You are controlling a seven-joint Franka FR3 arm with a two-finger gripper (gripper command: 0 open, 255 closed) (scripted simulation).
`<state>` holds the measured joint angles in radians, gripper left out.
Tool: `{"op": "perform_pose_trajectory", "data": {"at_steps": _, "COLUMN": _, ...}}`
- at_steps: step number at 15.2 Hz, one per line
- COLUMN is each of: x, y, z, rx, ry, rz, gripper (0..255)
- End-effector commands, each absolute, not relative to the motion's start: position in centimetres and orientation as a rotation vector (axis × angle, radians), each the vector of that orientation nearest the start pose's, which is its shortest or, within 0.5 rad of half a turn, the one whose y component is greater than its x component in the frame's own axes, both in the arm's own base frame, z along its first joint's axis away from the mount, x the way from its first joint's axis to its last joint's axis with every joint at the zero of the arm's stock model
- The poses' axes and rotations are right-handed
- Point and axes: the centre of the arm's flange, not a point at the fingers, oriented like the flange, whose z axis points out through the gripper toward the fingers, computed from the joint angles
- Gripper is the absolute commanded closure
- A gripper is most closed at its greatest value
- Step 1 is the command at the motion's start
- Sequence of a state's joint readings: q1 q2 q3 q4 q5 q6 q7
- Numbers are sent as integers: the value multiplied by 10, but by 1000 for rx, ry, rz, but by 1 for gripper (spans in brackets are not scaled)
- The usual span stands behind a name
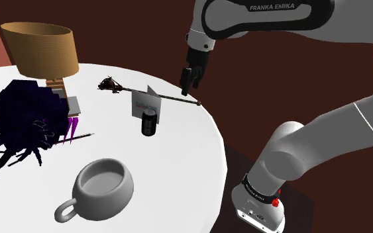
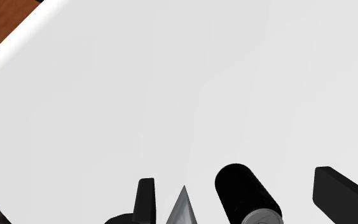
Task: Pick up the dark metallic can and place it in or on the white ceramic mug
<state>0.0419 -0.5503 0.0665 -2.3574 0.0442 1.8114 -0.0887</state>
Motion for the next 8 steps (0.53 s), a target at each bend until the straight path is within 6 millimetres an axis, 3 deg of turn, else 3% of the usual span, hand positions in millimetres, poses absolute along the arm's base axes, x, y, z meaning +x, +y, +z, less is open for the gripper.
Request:
{"op": "perform_pose_trajectory", "data": {"at_steps": 1, "x": 402, "y": 63, "z": 513, "rx": -3122, "ry": -292, "rz": -6, "gripper": 0}}
{"op": "perform_pose_trajectory", "data": {"at_steps": 8, "x": 459, "y": 110, "z": 456, "rx": -3124, "ry": -345, "rz": 0, "gripper": 0}}
